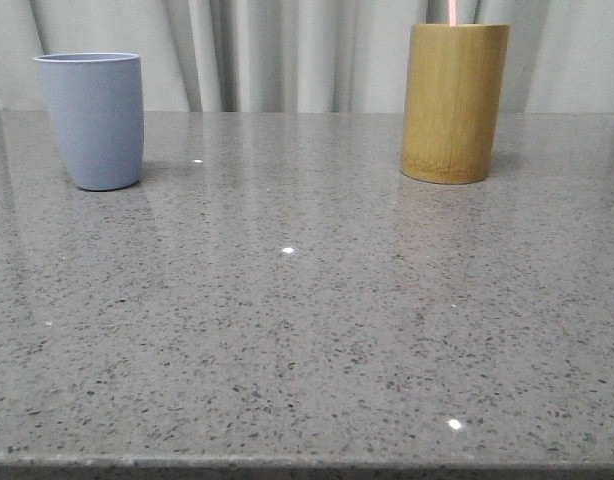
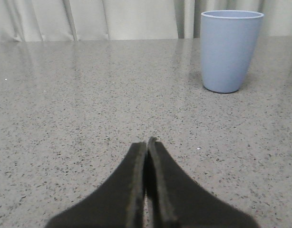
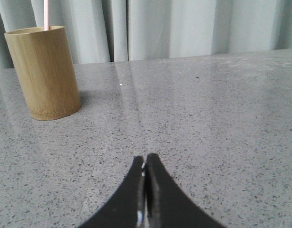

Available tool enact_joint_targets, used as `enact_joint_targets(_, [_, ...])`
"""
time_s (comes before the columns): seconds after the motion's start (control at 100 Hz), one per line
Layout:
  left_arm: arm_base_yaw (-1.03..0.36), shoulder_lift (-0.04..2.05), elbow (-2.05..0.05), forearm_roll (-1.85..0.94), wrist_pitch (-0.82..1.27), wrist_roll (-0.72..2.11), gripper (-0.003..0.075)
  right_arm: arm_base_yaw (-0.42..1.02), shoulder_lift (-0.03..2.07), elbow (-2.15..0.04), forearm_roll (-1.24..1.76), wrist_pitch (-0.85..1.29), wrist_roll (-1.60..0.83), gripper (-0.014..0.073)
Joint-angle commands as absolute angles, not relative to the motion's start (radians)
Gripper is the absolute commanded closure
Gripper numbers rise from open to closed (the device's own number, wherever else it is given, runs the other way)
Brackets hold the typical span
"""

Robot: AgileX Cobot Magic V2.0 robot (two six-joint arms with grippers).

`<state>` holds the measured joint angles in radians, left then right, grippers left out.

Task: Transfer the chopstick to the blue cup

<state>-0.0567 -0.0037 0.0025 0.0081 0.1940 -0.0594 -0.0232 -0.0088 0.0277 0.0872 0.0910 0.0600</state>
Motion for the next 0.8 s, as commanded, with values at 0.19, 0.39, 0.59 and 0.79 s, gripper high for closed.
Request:
enact_joint_targets(0.19, [-0.053, -0.038, 0.012, 0.000, 0.107, -0.069, 0.0739, -0.030, -0.032, 0.028, 0.077, 0.013, 0.059, 0.0699])
enact_joint_targets(0.39, [-0.053, -0.038, 0.012, 0.000, 0.107, -0.069, 0.0739, -0.030, -0.032, 0.028, 0.077, 0.013, 0.059, 0.0699])
enact_joint_targets(0.59, [-0.053, -0.038, 0.012, 0.000, 0.079, -0.069, 0.0739, -0.030, -0.032, 0.028, 0.077, 0.013, 0.059, 0.0699])
enact_joint_targets(0.79, [-0.053, -0.038, 0.012, 0.000, 0.079, -0.069, 0.0739, -0.030, -0.032, 0.028, 0.077, 0.010, 0.059, 0.0699])
